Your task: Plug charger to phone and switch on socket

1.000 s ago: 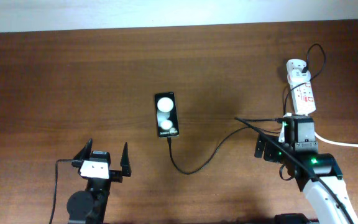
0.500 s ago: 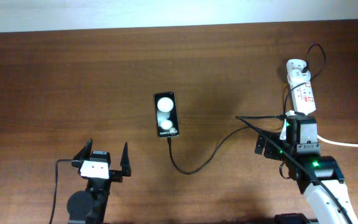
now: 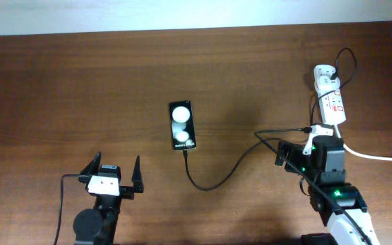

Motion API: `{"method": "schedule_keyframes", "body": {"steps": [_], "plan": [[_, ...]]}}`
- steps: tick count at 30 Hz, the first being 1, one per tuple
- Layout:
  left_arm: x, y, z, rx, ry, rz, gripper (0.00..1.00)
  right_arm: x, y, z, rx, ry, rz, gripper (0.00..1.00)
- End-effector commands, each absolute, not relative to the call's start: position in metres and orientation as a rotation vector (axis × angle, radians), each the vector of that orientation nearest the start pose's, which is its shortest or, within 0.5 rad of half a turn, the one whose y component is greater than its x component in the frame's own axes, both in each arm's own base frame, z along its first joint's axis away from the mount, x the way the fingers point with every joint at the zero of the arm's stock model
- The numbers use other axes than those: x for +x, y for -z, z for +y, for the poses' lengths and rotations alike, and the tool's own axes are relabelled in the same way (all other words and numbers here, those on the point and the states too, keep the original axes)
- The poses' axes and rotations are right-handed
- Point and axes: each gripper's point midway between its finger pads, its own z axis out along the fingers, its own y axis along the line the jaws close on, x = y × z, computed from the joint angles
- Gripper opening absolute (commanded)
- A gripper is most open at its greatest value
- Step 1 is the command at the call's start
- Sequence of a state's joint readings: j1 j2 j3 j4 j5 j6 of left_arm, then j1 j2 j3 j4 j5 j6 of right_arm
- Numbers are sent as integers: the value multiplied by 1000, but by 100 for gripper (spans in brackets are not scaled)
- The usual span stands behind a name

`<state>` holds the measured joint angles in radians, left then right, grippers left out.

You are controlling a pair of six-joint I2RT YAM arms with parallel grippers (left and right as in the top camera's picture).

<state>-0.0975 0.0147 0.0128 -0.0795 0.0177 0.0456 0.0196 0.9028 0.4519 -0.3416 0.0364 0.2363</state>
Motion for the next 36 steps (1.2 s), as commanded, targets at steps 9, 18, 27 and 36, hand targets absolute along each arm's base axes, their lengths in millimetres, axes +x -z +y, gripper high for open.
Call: {"method": "schedule_keyframes", "body": {"steps": [9,18,27,36], "plan": [[245,-156,-24,133,29,1646,99,277,-92,2,241,-138,2033,99],[245,-156,-24,133,29,1646,99,270,-94,2,228,-154,1898,99],[245,-156,-24,133,29,1645,99,241,-50,1,248,-129,2100,99],[245,-156,-24,133,29,1646,99,250,-110,1,222,-160,1839,99]]}}
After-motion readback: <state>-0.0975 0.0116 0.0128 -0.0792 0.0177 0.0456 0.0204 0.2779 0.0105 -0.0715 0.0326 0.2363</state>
